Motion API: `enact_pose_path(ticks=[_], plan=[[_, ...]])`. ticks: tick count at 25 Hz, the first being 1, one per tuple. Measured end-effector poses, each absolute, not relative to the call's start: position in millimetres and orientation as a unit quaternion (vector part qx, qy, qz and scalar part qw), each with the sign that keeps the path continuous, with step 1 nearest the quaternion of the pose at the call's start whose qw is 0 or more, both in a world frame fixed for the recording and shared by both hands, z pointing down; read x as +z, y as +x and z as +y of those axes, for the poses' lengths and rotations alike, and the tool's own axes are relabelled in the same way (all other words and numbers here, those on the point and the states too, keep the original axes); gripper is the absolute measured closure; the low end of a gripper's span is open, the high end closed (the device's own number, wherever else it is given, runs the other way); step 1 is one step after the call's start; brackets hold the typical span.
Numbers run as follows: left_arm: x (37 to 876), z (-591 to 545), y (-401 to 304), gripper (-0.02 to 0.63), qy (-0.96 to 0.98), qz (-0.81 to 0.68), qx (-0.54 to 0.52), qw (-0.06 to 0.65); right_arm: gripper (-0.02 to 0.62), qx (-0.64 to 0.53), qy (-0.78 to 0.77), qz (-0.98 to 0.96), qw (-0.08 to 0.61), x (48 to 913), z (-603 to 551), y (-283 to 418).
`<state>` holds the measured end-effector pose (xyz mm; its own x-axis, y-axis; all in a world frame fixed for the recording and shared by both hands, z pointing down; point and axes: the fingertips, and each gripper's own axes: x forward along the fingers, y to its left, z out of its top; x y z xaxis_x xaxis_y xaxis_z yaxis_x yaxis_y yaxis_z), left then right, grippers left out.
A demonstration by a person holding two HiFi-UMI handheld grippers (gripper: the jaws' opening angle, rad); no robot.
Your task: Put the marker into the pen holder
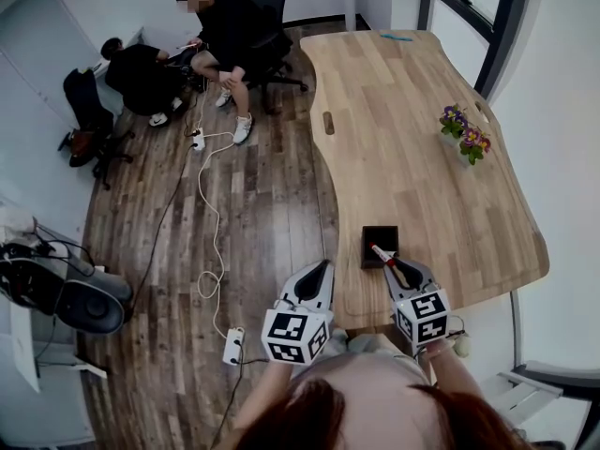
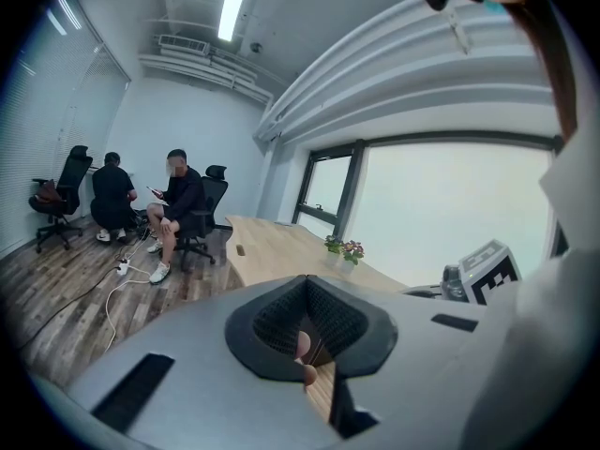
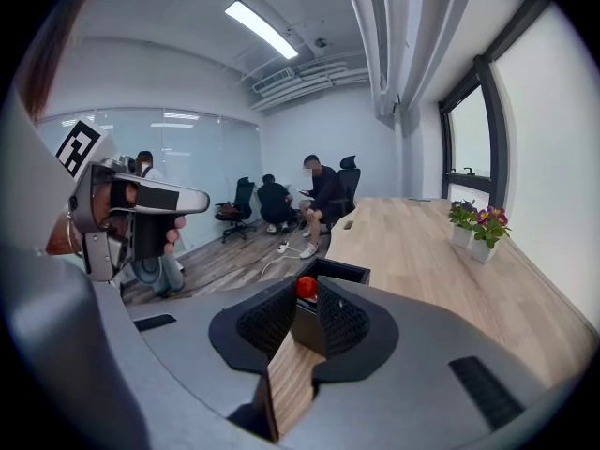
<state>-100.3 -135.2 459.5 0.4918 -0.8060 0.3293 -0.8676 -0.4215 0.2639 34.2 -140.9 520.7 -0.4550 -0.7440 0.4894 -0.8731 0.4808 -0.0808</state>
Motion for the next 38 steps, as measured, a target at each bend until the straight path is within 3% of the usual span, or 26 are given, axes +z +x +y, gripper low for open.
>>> enact_pose_path(ticks=[21, 38], plan=[[462, -133, -124, 0.604, 0.818, -0.531, 0.076, 0.209, 0.535, 0.150, 0.470, -0.834, 0.246, 550, -158, 16], [460, -126, -113, 0.604, 0.826, -0.520, 0.079, 0.203, 0.505, 0.134, 0.472, -0.841, 0.227, 536, -150, 15]])
